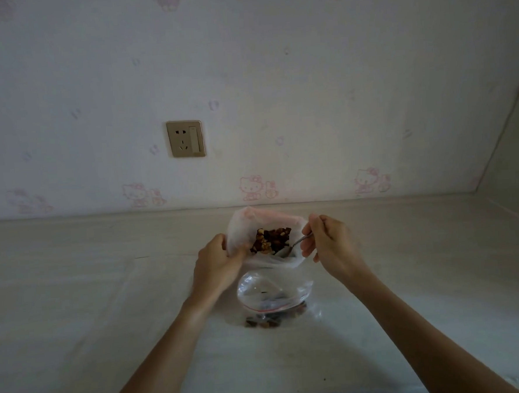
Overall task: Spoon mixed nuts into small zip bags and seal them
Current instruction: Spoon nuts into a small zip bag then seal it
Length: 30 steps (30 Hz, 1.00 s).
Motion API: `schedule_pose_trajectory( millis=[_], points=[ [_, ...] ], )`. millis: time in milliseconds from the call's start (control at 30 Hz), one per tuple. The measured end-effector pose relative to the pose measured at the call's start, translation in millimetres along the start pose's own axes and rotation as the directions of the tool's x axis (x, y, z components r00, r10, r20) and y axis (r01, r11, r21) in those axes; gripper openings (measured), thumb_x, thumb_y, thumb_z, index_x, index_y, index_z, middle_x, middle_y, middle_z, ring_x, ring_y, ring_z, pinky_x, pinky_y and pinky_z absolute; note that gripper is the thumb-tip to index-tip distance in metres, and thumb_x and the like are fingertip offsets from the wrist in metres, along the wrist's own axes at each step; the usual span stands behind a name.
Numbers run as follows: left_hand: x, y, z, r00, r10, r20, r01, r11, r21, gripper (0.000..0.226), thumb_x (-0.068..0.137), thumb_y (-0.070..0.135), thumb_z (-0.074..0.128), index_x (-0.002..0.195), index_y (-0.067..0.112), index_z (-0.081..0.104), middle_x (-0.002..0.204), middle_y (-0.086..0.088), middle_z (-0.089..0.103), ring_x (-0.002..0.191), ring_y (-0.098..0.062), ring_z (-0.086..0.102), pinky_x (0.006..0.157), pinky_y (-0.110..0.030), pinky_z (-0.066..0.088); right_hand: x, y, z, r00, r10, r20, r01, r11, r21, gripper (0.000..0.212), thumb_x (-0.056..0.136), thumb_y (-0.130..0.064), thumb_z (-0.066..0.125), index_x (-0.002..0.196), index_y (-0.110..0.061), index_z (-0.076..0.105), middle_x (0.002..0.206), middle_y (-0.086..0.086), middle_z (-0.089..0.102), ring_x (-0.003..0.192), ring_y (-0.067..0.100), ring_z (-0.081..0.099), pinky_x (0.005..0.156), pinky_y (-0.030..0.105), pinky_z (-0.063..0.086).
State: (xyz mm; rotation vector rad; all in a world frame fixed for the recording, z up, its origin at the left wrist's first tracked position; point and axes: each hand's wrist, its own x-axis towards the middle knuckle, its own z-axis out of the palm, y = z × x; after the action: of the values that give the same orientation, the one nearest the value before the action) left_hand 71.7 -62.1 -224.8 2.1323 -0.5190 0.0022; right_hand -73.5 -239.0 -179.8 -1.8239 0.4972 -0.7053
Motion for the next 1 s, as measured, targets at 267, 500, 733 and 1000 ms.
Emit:
schedule_pose_trajectory(
  millis=[267,500,733,1000],
  points=[
    [-3,4,2,0.999,0.045,0.005,-0.043,0.979,-0.2,0.019,0.092,0.025,0.074,0.093,0.008,0.067,0.086,-0.011,0.072,0.084,-0.032,0.068,0.066,-0.043,0.051,15,25,25,0.999,0.019,0.042,-0.024,0.992,0.121,0.037,0.111,-0.024,0.042,0.089,-0.006,0.066,0.077,0.017,0.075,0.06,0.024,0.067,0.048,0.017,0.045],
    [-7,9,1,0.996,-0.058,0.067,0.082,0.896,-0.436,0.01,0.094,0.008,0.071,0.103,0.012,0.073,0.097,-0.005,0.08,0.097,-0.024,0.076,0.095,-0.049,0.059,15,32,17,0.996,0.09,0.03,-0.094,0.97,0.224,0.036,0.11,-0.024,0.046,0.087,-0.006,0.067,0.071,0.014,0.075,0.052,0.022,0.066,0.04,0.025,0.041],
    [-7,9,0,0.995,-0.045,0.091,0.085,0.867,-0.492,0.012,0.097,0.006,0.067,0.108,0.009,0.072,0.095,-0.008,0.081,0.096,-0.027,0.077,0.093,-0.047,0.06,9,29,21,0.991,0.103,0.084,-0.118,0.973,0.199,0.033,0.109,-0.023,0.046,0.093,-0.003,0.067,0.072,0.008,0.076,0.054,0.021,0.067,0.044,0.028,0.042],
    [-9,9,0,0.978,-0.075,0.195,0.177,0.79,-0.587,0.016,0.099,0.005,0.065,0.113,0.012,0.068,0.1,-0.01,0.081,0.097,-0.025,0.078,0.094,-0.048,0.06,11,32,23,0.984,0.151,0.092,-0.173,0.93,0.324,0.035,0.109,-0.021,0.047,0.091,0.0,0.068,0.074,0.015,0.076,0.05,0.025,0.067,0.045,0.026,0.049]
  ],
)
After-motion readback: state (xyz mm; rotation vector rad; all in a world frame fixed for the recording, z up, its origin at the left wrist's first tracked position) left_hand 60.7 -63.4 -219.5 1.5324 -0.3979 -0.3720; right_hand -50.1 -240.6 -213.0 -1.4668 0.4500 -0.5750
